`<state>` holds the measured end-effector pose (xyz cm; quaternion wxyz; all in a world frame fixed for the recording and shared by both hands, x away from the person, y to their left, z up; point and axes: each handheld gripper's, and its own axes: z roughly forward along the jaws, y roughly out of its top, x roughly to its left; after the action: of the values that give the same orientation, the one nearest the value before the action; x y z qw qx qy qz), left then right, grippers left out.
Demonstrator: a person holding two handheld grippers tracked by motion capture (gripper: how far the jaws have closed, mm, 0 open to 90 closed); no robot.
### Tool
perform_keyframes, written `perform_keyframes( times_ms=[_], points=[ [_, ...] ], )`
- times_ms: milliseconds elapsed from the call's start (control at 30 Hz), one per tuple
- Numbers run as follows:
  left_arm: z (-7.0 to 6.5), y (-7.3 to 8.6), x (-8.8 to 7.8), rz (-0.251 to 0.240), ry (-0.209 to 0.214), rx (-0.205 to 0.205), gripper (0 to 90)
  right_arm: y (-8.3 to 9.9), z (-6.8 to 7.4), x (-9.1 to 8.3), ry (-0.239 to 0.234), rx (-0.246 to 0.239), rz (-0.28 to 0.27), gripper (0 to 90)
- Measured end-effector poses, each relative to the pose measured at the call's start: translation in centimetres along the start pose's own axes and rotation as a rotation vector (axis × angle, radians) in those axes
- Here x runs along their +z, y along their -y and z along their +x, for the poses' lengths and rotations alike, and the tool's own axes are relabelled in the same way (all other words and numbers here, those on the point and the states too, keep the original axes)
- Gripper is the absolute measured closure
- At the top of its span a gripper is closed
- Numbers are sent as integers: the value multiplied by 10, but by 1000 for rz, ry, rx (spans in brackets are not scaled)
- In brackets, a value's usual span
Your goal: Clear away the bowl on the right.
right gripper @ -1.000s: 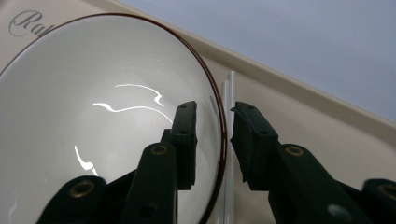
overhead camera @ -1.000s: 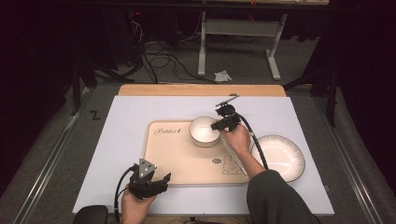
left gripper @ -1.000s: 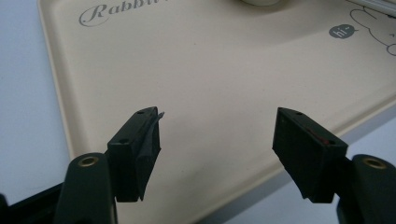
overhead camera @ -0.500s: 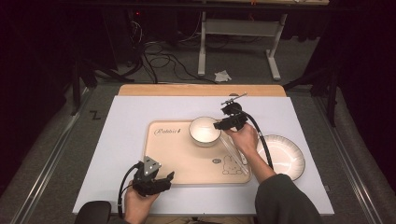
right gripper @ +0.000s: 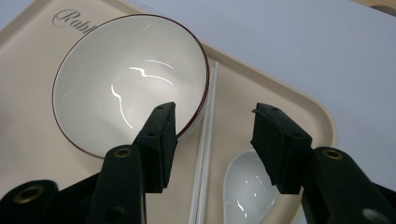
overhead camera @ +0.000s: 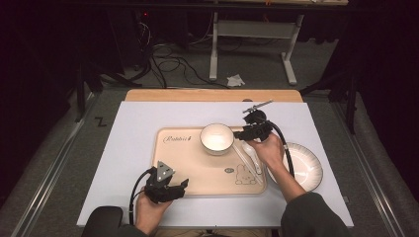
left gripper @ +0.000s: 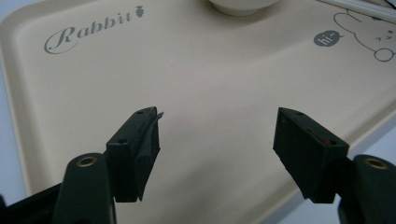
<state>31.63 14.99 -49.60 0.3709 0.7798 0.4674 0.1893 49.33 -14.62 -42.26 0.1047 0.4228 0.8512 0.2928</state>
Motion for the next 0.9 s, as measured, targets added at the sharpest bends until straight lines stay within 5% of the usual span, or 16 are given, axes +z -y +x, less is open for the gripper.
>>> perform_keyframes(
  times_ms=[900],
  points=[
    [-3, -9, 10, -4, 21, 26, 317, 54, -8, -53, -29, 0, -83, 478]
  ],
)
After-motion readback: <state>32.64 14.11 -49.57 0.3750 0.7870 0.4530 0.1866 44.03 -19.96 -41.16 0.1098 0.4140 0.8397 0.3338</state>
